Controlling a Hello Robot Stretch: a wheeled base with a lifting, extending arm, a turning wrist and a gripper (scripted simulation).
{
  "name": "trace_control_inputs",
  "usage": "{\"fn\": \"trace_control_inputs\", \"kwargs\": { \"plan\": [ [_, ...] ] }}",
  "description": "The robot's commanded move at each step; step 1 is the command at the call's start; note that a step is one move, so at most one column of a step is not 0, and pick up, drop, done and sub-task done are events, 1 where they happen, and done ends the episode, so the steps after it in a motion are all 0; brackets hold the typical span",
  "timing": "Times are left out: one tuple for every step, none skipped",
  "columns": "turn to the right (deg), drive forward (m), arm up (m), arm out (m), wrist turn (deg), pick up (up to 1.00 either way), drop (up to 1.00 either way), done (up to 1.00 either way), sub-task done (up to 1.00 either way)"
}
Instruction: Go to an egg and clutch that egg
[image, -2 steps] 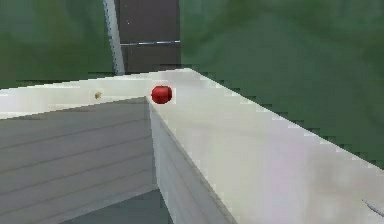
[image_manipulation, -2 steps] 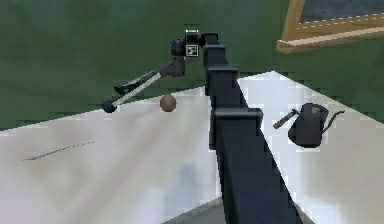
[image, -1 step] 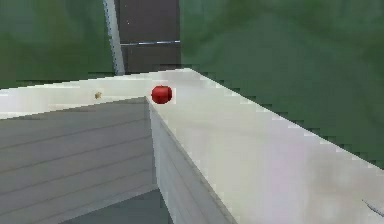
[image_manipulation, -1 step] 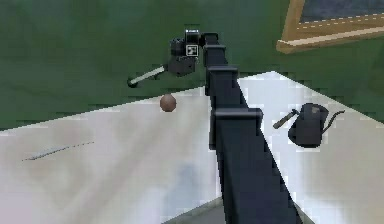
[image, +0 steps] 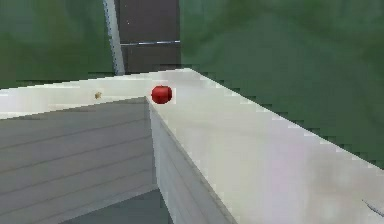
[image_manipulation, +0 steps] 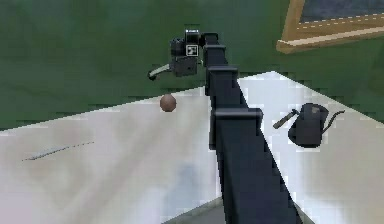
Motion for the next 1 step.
{"fn": "trace_control_inputs", "kwargs": {
  "plan": [
    [0.0,0.00,-0.12,0.00,0.0,0.00,0.00,0.00,0.00]
  ]
}}
